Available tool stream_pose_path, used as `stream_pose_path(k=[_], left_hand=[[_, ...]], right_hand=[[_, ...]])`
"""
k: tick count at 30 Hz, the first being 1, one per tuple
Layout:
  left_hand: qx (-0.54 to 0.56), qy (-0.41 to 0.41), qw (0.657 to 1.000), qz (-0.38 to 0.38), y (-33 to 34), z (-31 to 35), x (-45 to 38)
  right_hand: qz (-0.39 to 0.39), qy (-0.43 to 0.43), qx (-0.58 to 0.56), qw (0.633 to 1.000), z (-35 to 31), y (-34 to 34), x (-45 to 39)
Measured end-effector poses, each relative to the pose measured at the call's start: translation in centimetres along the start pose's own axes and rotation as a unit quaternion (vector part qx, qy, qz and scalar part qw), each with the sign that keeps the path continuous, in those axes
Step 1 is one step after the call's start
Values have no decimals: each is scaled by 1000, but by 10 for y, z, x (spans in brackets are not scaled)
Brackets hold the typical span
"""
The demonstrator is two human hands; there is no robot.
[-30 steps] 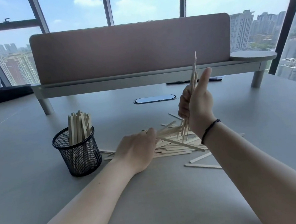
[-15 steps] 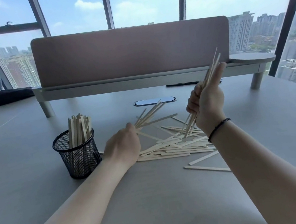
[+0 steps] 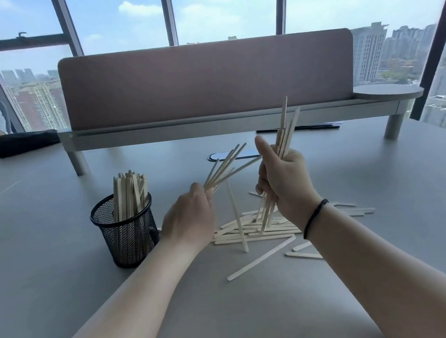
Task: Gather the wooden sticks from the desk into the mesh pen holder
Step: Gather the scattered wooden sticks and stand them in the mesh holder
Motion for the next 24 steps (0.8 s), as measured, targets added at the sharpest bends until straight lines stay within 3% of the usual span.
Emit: stream_pose_path(k=[5,10,21,24], left_hand=[[91,-8,995,31,-8,8,0],[248,-36,967,41,-20,9,1],[303,10,950,74,-31,10,8],[344,-9,935,88,-33,12,9]], right_hand=[[-18,25,-19,999,1,9,6],[-39,36,0,999,9,12,9],[-42,11,86,995,29,19,11],[-40,19,78,996,23,23,13]])
Point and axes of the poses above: each hand's wrist, its own x-axis away from the middle knuckle, its own y-axis out of the palm, z = x × y, the point moved 3 cm from there along -x, towards the middle knuckle, and after that the axes turned 2 degrees about -y, right-handed, at the moved point
